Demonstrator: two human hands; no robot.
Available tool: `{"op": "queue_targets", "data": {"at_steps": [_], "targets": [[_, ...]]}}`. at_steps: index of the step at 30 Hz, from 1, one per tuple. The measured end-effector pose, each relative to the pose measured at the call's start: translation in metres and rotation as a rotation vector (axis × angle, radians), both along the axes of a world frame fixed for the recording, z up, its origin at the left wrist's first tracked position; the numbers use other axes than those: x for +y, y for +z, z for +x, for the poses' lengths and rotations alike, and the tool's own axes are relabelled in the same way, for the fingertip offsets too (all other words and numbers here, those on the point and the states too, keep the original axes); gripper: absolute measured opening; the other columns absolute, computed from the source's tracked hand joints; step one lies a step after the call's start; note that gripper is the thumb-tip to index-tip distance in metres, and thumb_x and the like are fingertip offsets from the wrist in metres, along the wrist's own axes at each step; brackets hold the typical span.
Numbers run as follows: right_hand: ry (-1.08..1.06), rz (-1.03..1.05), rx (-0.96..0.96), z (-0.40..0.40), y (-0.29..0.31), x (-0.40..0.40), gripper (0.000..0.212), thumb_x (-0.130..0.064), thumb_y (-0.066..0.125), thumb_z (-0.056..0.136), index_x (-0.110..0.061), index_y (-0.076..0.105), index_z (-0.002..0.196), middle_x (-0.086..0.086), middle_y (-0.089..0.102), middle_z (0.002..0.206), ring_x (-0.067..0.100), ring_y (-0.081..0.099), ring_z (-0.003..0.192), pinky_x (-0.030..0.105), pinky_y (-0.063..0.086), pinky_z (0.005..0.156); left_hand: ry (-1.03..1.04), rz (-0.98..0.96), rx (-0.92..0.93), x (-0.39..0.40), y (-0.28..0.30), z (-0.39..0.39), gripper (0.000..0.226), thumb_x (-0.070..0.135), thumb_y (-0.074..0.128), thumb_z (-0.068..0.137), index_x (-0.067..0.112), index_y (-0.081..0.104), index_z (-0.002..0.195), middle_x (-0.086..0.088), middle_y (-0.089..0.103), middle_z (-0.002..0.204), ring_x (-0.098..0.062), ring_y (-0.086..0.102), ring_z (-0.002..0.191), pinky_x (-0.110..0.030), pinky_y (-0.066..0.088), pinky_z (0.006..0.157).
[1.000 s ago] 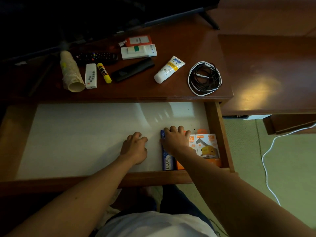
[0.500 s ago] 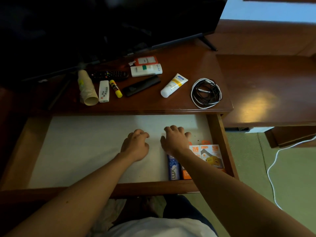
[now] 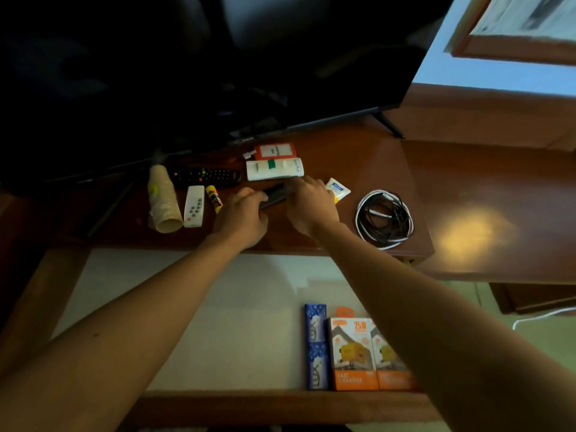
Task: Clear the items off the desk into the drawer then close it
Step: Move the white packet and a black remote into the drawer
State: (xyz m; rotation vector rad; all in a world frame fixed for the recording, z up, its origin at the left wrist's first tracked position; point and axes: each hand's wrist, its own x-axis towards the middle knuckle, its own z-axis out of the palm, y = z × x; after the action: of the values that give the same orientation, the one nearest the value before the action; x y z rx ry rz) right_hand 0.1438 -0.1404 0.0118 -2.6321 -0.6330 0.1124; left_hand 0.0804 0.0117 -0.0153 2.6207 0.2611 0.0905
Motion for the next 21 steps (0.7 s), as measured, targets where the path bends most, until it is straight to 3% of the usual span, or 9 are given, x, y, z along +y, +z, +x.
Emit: {"op": "queue_targets", "data": {"at_steps": [4, 11, 17, 21], "targets": [[0.130, -0.112, 0.026, 0.054, 0.005, 0.020, 0.047, -0.019, 0.061, 0.094, -0.019, 0.051, 0.140, 0.009, 0.052, 0.143, 0.032, 0.045, 0.133, 0.052, 0.035, 0.110, -0.024, 0.115, 0.075, 0.006, 0.001, 0.027, 0.046, 0.024, 0.066, 0.091, 0.016, 0.057, 0.136, -0.009, 0.054, 0.136, -0.033, 0.050, 0.124, -0.045, 0.046, 0.101], [0.327, -0.370, 0.009, 0.110, -0.009, 0.045, 0.060, -0.022, 0.064, 0.093, -0.023, 0.042, 0.149, 0.009, 0.049, 0.146, 0.032, 0.044, 0.135, 0.051, 0.033, 0.112, -0.046, 0.152, 0.156, 0.014, -0.008, 0.045, 0.050, 0.038, 0.072, 0.088, 0.019, 0.058, 0.132, -0.008, 0.055, 0.135, -0.033, 0.050, 0.124, -0.046, 0.047, 0.100], [0.421, -0.438, 0.009, 0.125, -0.018, 0.062, 0.061, -0.035, 0.063, 0.095, -0.025, 0.040, 0.150, 0.009, 0.048, 0.145, 0.032, 0.046, 0.132, 0.049, 0.037, 0.108, -0.050, 0.099, 0.143, 0.019, -0.016, 0.049, 0.051, 0.033, 0.075, 0.086, 0.021, 0.060, 0.133, -0.008, 0.060, 0.131, -0.032, 0.055, 0.120, -0.048, 0.049, 0.098], [0.426, -0.486, 0.003, 0.130, -0.021, 0.069, 0.070, -0.030, 0.070, 0.090, -0.024, 0.036, 0.152, 0.012, 0.044, 0.146, 0.035, 0.042, 0.134, 0.051, 0.037, 0.110, -0.053, 0.073, 0.129, 0.020, -0.018, 0.049, 0.049, 0.028, 0.075, 0.086, 0.019, 0.060, 0.132, -0.009, 0.061, 0.130, -0.031, 0.055, 0.120, -0.048, 0.049, 0.098]]}}
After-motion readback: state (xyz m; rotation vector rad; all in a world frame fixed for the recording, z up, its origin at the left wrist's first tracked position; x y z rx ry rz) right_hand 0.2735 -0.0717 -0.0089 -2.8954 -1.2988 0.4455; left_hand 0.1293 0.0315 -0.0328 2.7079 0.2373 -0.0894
